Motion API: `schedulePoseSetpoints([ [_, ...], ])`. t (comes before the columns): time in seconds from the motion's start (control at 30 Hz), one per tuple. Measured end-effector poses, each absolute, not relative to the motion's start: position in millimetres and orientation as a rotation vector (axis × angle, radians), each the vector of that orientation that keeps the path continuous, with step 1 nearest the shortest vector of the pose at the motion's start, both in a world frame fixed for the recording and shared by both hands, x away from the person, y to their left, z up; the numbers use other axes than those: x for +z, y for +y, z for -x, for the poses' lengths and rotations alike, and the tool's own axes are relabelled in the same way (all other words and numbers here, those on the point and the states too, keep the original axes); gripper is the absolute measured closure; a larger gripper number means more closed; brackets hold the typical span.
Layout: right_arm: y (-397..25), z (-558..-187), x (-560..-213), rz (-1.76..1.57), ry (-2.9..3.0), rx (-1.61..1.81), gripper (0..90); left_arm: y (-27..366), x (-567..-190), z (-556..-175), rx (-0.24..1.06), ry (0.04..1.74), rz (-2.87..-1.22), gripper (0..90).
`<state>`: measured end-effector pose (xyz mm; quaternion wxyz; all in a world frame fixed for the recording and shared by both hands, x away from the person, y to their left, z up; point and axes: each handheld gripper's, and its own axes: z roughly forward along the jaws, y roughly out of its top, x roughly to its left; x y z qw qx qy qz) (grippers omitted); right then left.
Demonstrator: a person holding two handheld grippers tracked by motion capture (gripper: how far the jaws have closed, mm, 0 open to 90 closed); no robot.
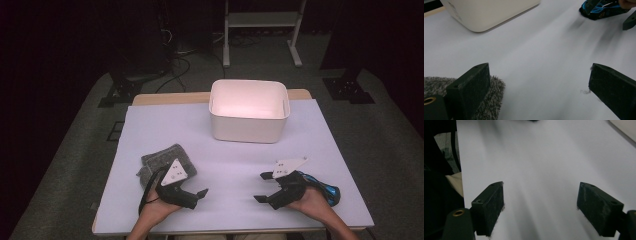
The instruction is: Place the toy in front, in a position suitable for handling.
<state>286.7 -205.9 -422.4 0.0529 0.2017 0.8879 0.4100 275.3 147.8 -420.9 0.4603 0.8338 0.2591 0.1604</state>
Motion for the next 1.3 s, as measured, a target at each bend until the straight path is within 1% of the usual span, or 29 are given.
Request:
schedulePoseSetpoints([
  [0.33,-226.4,-288.5,-407.2,-0.616,2.704,1.207,20.0,148.9,-420.8,-276.6,0.399,0.639,-2.049,3.6],
  [0.47,-241.6,-287.5,-393.6,-0.635,2.679,1.197,19.8,149.3,-420.6,-275.6,0.401,0.630,-2.051,3.7],
  [0.67,-257.1,-285.4,-386.1,-0.669,2.674,1.163,19.0,149.1,-420.3,-274.8,0.398,0.620,-2.055,3.6],
  [1.3,-305.8,-275.2,-388.0,-0.819,2.645,1.114,17.7,148.6,-418.7,-272.6,0.407,0.599,-2.050,3.4],
])
